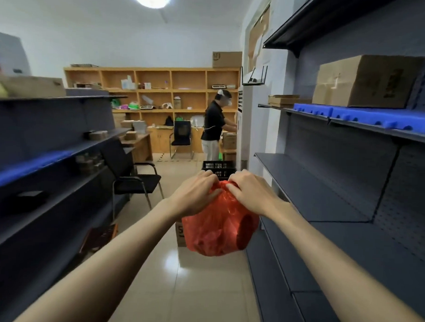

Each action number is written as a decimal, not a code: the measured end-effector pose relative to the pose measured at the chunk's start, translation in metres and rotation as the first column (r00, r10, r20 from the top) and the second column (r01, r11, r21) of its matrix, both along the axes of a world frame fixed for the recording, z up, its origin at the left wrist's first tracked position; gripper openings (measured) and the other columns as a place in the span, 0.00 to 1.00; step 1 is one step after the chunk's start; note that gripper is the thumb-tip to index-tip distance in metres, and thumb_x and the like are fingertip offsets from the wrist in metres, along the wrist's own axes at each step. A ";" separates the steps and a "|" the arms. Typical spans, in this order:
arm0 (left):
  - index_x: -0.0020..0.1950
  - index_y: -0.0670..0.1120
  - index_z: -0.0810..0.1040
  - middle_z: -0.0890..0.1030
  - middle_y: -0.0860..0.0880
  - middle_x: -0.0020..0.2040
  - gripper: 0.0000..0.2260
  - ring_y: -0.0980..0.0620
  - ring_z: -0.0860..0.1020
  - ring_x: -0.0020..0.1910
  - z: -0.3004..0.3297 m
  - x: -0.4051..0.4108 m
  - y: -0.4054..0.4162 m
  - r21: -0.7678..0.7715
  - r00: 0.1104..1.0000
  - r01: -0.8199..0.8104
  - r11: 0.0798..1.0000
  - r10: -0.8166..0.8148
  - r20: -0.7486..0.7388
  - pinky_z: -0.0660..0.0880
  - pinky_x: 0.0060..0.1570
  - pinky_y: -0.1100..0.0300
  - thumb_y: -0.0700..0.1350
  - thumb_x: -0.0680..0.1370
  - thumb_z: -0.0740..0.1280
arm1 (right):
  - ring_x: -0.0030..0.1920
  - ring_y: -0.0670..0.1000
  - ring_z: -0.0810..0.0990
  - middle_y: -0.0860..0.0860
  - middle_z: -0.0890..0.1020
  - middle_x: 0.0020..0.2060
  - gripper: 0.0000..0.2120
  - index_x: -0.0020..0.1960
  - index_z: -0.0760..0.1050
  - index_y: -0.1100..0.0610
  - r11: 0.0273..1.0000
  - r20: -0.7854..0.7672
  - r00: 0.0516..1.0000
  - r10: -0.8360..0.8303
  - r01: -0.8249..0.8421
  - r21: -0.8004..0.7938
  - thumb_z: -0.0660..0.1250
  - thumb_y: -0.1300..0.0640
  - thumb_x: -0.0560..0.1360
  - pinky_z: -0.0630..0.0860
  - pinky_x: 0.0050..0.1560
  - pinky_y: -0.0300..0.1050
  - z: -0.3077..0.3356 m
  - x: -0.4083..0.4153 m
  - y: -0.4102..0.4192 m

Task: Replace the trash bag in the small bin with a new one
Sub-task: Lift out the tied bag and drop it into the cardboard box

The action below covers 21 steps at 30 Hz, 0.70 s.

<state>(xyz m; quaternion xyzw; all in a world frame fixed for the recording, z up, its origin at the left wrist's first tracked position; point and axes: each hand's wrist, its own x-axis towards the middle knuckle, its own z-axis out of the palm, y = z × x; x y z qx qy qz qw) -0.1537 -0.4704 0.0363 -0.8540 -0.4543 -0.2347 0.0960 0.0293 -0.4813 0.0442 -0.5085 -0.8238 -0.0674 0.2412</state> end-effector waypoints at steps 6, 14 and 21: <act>0.52 0.45 0.75 0.72 0.51 0.48 0.11 0.51 0.72 0.50 -0.006 -0.002 0.066 0.011 0.996 -0.091 0.996 0.091 0.001 0.66 0.43 0.60 0.52 0.81 0.60 | 0.52 0.55 0.76 0.54 0.79 0.47 0.15 0.51 0.77 0.58 0.999 -0.017 0.999 0.039 -0.039 0.017 0.56 0.50 0.81 0.73 0.52 0.51 -0.010 -0.008 0.079; 0.51 0.45 0.75 0.73 0.50 0.48 0.11 0.49 0.73 0.51 -0.032 -0.011 0.166 0.001 0.992 -0.116 0.993 0.116 0.050 0.69 0.46 0.57 0.52 0.81 0.61 | 0.53 0.55 0.75 0.55 0.80 0.48 0.15 0.52 0.77 0.60 0.998 -0.027 0.997 0.065 -0.065 0.019 0.56 0.52 0.81 0.71 0.52 0.50 -0.032 -0.018 0.183; 0.51 0.44 0.74 0.76 0.48 0.51 0.12 0.48 0.73 0.52 -0.052 -0.035 0.277 -0.057 0.994 -0.102 0.993 0.104 0.030 0.66 0.45 0.59 0.53 0.81 0.61 | 0.52 0.54 0.76 0.54 0.80 0.47 0.14 0.50 0.77 0.58 0.994 0.032 0.995 0.091 -0.089 -0.070 0.57 0.50 0.80 0.73 0.51 0.52 -0.048 -0.037 0.297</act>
